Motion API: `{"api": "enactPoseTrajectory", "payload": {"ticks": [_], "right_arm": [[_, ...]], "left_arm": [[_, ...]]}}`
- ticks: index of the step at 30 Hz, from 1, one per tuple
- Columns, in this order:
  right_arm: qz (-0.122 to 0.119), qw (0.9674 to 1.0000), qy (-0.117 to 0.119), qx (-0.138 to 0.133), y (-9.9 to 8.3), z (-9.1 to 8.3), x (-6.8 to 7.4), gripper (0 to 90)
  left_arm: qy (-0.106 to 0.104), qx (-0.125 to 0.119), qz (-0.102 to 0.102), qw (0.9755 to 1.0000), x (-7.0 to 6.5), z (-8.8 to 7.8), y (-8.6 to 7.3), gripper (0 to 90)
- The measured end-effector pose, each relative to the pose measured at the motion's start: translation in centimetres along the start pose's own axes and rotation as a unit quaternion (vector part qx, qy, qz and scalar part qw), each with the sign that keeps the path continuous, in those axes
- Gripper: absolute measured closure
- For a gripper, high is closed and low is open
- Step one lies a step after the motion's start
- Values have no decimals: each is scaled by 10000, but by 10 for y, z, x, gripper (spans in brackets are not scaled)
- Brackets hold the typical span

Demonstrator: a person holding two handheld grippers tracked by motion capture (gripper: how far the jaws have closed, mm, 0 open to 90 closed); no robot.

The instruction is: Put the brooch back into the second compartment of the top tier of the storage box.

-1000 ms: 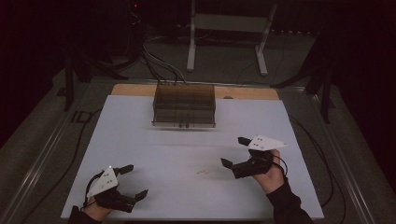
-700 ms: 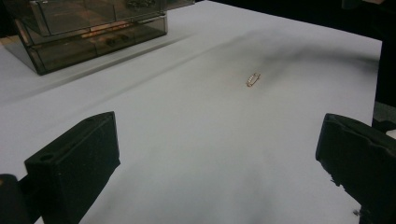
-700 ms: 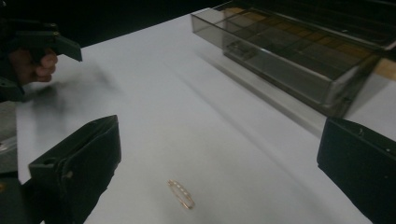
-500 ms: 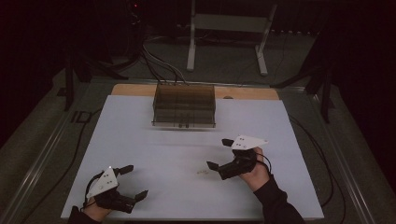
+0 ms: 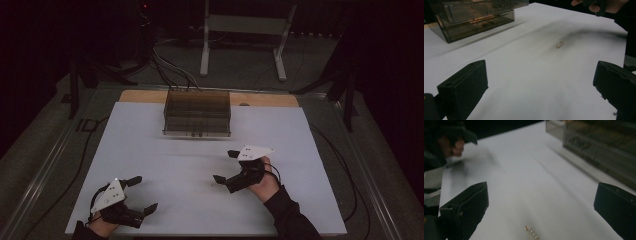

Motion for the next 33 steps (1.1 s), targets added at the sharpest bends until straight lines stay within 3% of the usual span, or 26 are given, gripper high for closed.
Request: {"api": "enactPoseTrajectory", "payload": {"ticks": [3, 12, 21, 24, 33], "right_arm": [[30, 9997, 35, 232, -9, 8, 1, 0], [56, 9987, 70, 502, -22, 22, 2, 0], [-28, 9967, 46, 813, -36, 30, 4, 176], [81, 9955, 64, 937, -39, 31, 3, 299], [-326, 9901, 60, 1366, -52, 36, 6, 548]], "left_arm": [[-28, 12, 38, 10000, -1, 0, 0, 6], [-24, 41, 33, 10000, -1, 2, -1, 6], [-41, 37, 33, 10000, -1, 2, -1, 6], [-45, 28, 39, 10000, -1, 1, -1, 6], [-66, 36, 11, 10000, -1, 2, -2, 6]]}}
Point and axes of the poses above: each handheld gripper's, and its own axes: z roughly forward along the jaws, y roughly out of its top, x roughly to its left, the point moved 8 cm from there along z, roughly forward along the jaws, and after that the axes turned 5 degrees about -y, right-handed, at the moved point
